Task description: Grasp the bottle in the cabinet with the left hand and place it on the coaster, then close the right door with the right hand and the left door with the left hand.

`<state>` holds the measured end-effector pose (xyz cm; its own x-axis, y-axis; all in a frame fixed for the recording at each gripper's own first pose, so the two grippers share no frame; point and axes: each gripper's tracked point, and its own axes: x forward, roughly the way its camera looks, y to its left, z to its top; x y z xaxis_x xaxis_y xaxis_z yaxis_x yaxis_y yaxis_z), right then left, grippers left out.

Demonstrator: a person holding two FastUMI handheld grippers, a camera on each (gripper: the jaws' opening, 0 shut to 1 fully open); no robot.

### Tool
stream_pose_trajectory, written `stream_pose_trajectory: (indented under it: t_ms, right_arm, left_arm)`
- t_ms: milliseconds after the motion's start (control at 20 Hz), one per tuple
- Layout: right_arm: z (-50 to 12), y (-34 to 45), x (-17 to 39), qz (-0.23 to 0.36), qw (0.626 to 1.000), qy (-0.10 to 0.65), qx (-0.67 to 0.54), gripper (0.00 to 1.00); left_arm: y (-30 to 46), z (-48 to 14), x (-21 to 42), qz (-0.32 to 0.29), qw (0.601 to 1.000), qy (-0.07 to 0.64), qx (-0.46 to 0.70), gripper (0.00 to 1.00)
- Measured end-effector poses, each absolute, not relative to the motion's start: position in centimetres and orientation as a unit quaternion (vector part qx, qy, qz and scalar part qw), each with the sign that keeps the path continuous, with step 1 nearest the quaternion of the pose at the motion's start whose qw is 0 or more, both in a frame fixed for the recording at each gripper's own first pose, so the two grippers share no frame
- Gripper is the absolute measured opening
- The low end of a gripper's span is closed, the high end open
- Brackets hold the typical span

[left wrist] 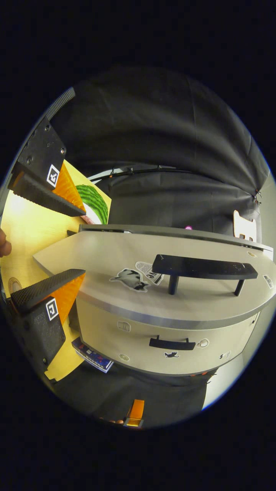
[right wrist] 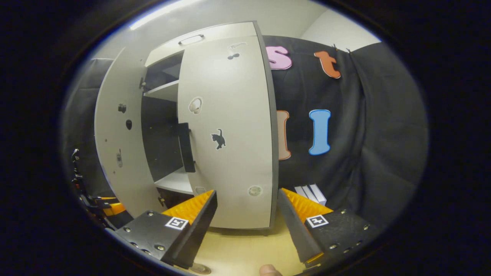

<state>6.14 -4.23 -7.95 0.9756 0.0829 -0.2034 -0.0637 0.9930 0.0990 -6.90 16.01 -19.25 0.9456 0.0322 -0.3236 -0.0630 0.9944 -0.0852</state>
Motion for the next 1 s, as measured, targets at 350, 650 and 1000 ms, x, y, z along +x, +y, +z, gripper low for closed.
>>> stream_pose_trajectory:
  t_ms: [350, 650, 1000]
  right_arm:
    - [-8.1, -6.0, 6.2, 0.015, 0.993, 0.105, 0.052, 0.96]
    - [-8.1, -7.7, 6.0, -0.003, 0.993, 0.104, 0.051, 0.96]
    - [-8.8, -9.3, 5.5, -0.018, 0.993, 0.11, 0.049, 0.96]
  left_arm:
    - [13.3, -19.9, -4.8, -0.003, 0.983, 0.178, -0.037, 0.9]
    - [7.7, -20.4, -2.8, -0.073, 0.98, 0.182, -0.041, 0.9]
    - [3.7, -20.6, -1.8, -0.118, 0.975, 0.19, -0.022, 0.9]
